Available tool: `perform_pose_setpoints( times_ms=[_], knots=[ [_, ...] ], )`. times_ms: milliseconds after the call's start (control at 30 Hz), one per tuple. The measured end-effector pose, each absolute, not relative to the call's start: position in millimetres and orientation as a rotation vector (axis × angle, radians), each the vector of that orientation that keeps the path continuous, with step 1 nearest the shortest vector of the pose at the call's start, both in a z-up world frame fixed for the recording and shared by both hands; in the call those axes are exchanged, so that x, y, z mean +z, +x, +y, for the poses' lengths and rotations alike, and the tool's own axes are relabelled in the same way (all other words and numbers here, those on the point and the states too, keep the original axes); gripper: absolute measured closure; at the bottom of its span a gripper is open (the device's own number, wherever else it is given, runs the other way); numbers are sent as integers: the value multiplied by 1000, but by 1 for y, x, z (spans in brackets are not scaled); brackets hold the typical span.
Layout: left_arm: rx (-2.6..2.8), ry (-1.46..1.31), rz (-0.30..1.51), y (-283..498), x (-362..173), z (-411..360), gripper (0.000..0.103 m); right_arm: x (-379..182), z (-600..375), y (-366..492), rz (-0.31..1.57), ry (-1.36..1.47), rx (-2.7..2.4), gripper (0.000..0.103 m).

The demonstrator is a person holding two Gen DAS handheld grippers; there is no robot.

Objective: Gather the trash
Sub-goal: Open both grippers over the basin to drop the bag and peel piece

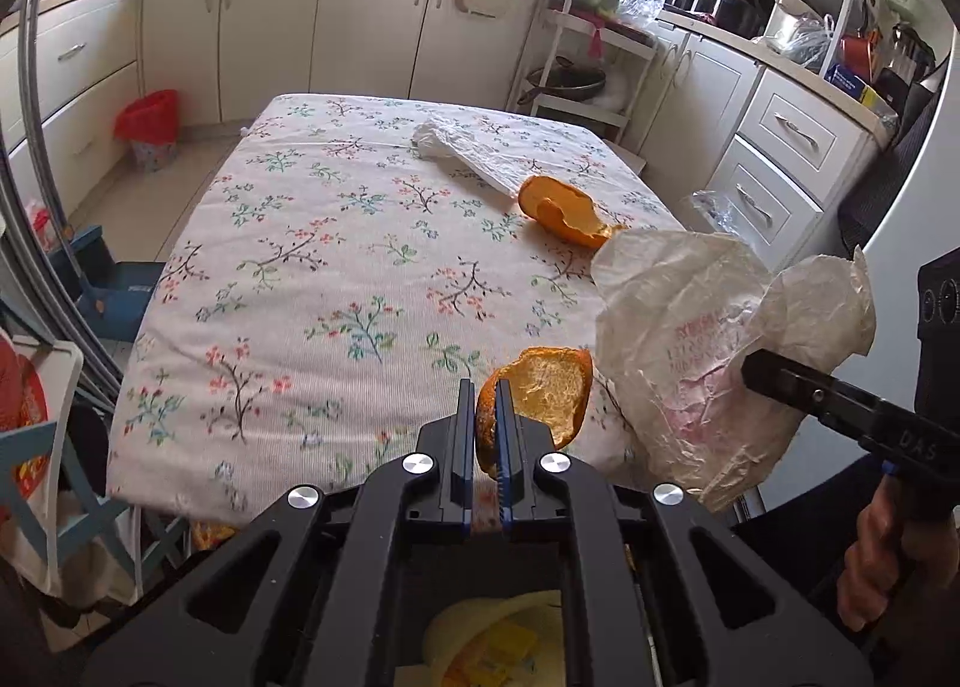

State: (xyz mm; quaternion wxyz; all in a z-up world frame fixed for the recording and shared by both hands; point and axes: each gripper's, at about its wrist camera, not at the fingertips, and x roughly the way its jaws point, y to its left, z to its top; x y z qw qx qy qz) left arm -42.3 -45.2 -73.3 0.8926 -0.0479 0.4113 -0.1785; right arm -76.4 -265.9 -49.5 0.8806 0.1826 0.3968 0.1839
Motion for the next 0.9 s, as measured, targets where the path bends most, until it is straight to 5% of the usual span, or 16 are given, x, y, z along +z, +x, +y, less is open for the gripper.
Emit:
perform_pose_setpoints(
  times_ms=[467, 800, 900],
  knots=[
    [-428, -43, 949, -104, -92, -51, 97, -74, -243, -144, 960, 384, 443, 93],
    [-517, 100, 1114, -143, -128, -74, 97, -112, -213, -177, 1230, 261, 463, 92],
    [-551, 179, 1197, -152, -147, -86, 97, -126, -198, -180, 1331, 176, 483, 66]
  ],
)
